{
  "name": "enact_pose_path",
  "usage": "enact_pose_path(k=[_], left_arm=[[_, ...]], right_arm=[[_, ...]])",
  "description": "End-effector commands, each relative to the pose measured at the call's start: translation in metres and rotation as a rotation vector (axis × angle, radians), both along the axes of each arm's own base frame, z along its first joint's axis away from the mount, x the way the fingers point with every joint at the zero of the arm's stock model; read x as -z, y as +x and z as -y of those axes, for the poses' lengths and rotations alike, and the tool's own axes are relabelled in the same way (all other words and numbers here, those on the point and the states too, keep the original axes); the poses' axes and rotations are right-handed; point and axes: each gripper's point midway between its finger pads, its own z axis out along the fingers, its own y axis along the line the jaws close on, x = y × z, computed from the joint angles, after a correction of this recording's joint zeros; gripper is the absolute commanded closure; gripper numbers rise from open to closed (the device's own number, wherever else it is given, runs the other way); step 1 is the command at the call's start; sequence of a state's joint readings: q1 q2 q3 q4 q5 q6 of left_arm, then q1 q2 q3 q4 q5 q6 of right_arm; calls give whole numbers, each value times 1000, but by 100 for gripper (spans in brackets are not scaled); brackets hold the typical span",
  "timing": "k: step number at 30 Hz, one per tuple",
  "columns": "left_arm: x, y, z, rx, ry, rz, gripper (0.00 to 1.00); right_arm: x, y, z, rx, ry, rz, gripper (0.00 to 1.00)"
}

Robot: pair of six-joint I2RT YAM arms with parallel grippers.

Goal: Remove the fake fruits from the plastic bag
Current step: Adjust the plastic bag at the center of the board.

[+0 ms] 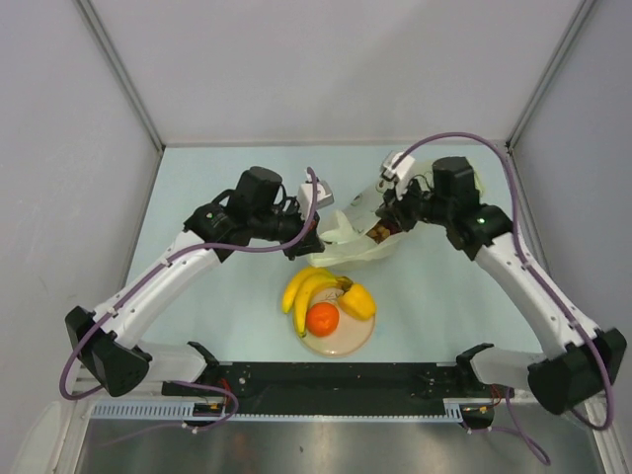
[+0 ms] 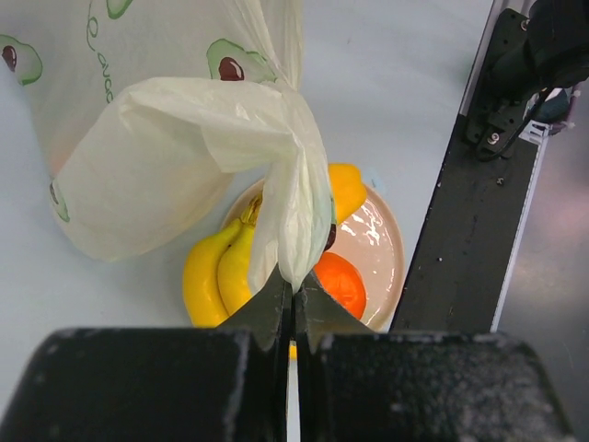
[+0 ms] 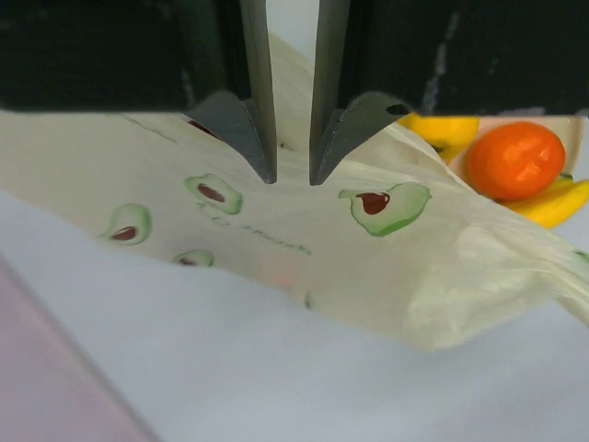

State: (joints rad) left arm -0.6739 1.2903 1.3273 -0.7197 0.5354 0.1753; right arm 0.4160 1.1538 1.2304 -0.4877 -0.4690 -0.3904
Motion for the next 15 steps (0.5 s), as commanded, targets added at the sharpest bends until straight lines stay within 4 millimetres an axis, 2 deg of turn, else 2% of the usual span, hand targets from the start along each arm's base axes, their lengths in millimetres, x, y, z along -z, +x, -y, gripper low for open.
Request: enact_pose_path(k=[1,4,5,6,7,8,10,11,13,14,15], left_arm=[[-20,3,-2,-9,-30,55,100],[-29,11,-6,-27,-18,113,100],[-33,13,-6,-31,-18,131,100],[-33,16,-7,-35,-9,141,100],[-33,17,-7,-37,-9,149,100],[-33,18,-8,-41,-6,156,100],[-28,22,-8,-46,7,159,100],[-25,22,-7,-43,12,155,100],[-21,26,-6,-52,18,145,100],[-17,28,-7,-67,23,120,100],[-14,29,-7,-71,28,106,100]], right_arm=[[34,23,-18,-36,-44,-30,78],[41,44,-25,-29,-53,-15,86],[37,49,-24,-13,-51,-7,91],[30,54,-21,11,-41,10,91],[13,57,-13,38,-10,41,89],[-7,57,-13,55,42,62,79],[-31,47,-10,52,87,100,77],[-47,30,-8,30,104,130,78],[-50,13,-8,-5,94,127,85],[-40,-6,-9,-44,45,100,98],[-29,-13,-9,-58,12,70,100]])
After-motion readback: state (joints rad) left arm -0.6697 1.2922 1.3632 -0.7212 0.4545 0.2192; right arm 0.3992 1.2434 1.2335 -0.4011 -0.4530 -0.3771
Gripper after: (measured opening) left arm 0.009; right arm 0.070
